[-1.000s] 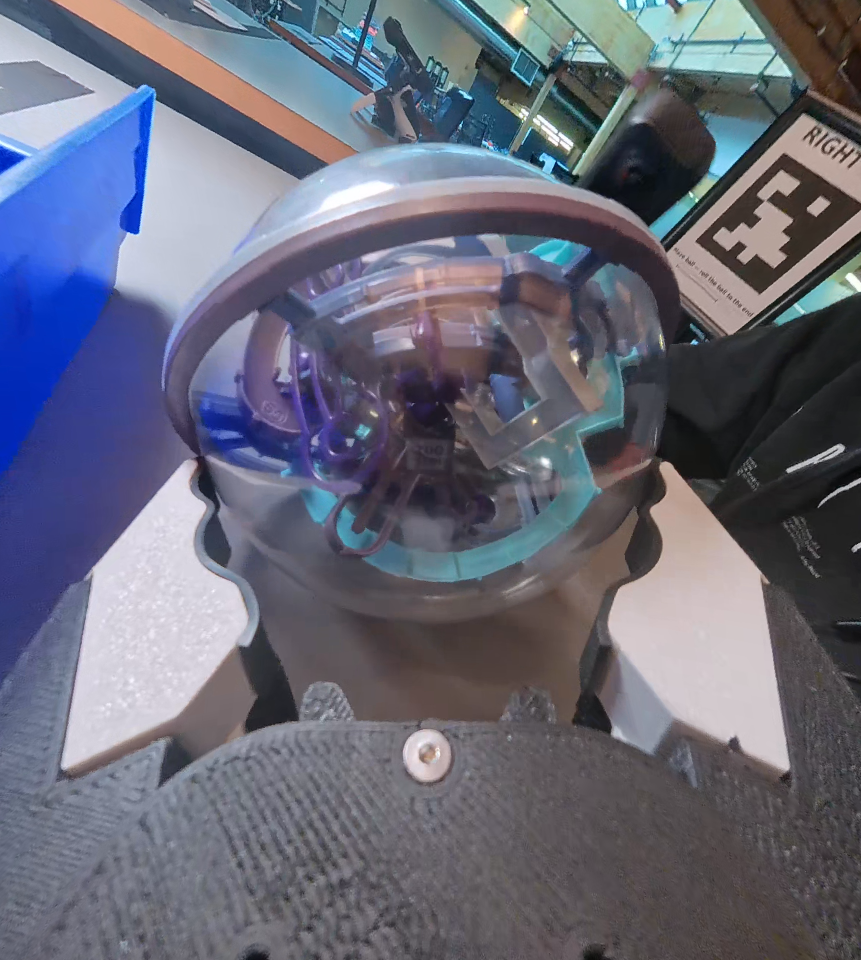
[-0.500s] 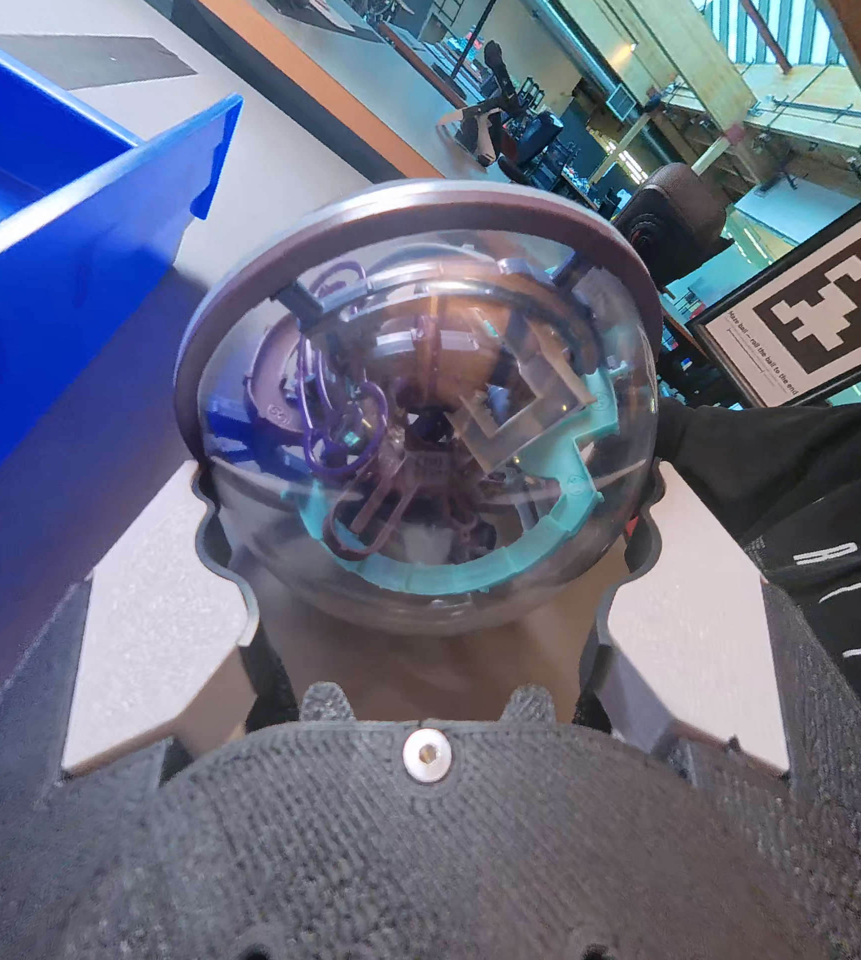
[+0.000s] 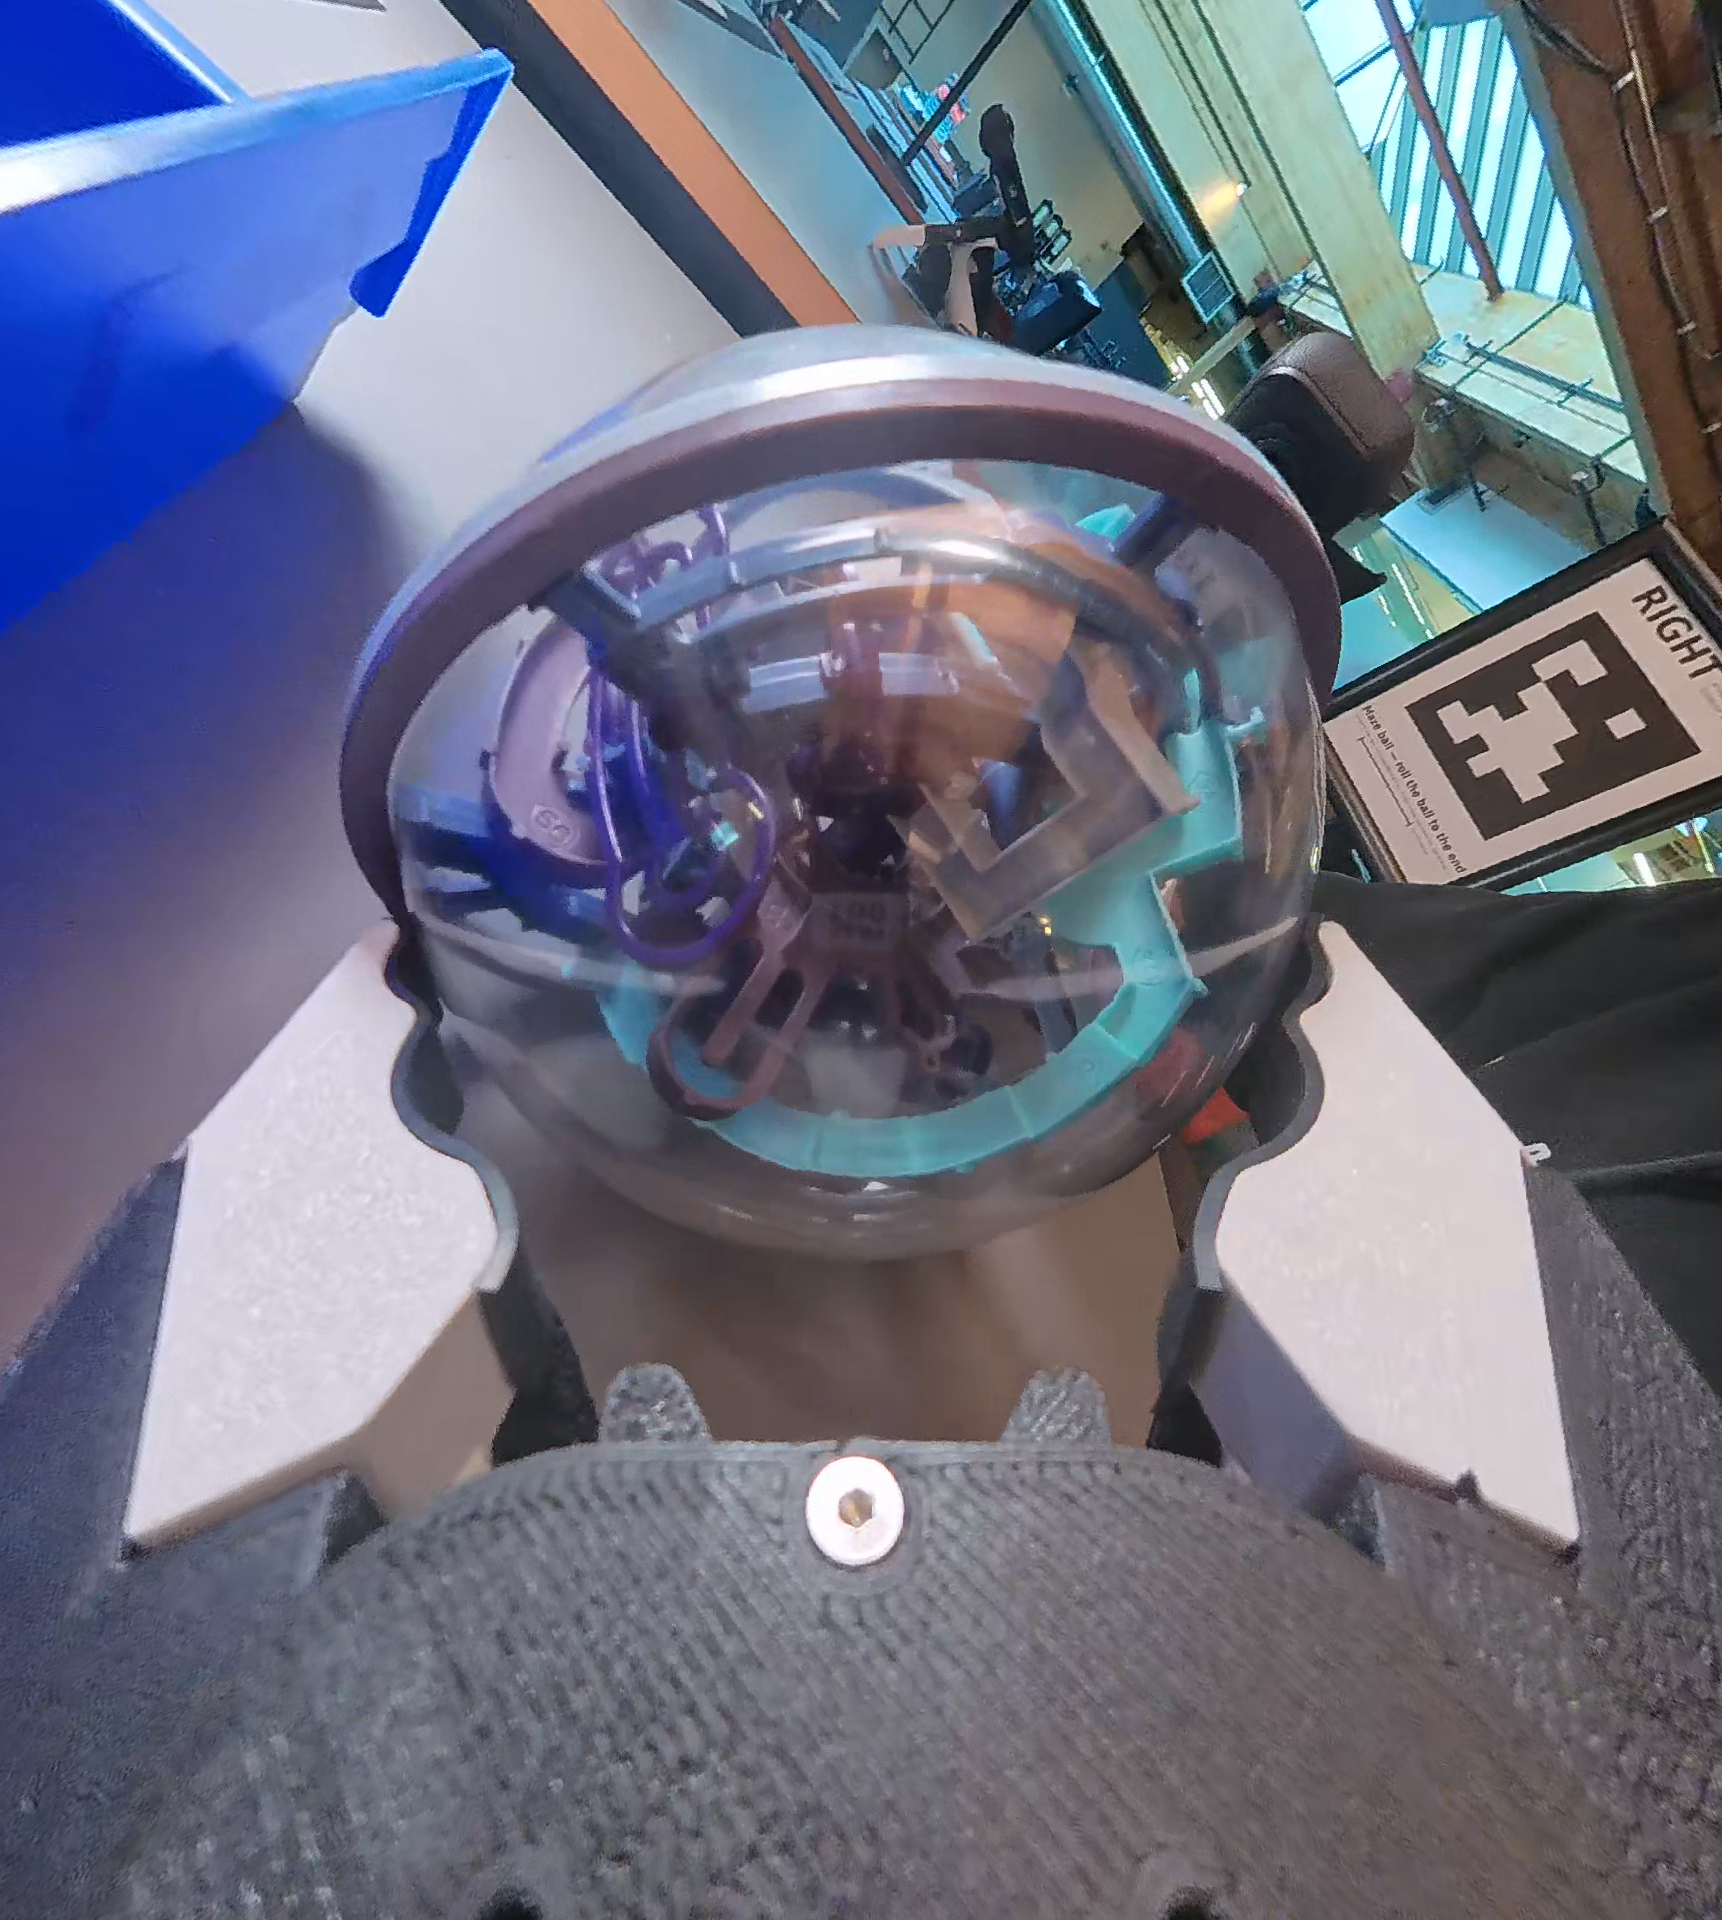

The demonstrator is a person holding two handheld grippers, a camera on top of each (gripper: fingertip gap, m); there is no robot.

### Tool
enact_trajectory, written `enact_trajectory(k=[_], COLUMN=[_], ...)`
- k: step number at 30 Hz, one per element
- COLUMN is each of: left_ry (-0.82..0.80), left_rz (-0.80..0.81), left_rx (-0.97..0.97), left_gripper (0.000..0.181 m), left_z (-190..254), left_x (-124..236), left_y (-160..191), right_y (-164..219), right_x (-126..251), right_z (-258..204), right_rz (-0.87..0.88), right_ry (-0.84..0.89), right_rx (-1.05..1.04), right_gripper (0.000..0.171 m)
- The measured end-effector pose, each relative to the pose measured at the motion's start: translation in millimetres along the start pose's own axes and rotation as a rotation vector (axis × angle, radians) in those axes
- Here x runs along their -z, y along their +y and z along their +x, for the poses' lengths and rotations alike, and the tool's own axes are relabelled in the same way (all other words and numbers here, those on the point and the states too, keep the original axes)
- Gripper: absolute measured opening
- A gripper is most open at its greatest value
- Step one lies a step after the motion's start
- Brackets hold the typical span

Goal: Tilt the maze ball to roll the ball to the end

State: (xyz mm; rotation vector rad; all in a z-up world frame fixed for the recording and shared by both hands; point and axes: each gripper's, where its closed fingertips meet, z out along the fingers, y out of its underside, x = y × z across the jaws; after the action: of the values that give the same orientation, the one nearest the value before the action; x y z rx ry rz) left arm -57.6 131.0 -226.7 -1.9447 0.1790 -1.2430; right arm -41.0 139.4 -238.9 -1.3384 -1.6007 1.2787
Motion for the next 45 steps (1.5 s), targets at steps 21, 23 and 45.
enact_trajectory(k=[21,23,45], left_ry=[0.019,0.013,-0.081], left_rz=[0.048,0.055,0.049], left_rx=[-0.246,-0.267,-0.281], left_gripper=[0.155,0.155,0.155], left_z=[3.8,5.0,8.1], left_x=[0.1,0.3,2.8], left_y=[1.1,-0.1,-10.7], right_y=[-4.2,-5.3,-2.9], right_x=[2.8,3.2,1.5], right_z=[0.5,0.6,2.6], right_rz=[0.004,0.011,0.012], right_ry=[0.075,0.080,0.074], right_rx=[0.219,0.235,0.201], right_gripper=[0.146,0.146,0.146])
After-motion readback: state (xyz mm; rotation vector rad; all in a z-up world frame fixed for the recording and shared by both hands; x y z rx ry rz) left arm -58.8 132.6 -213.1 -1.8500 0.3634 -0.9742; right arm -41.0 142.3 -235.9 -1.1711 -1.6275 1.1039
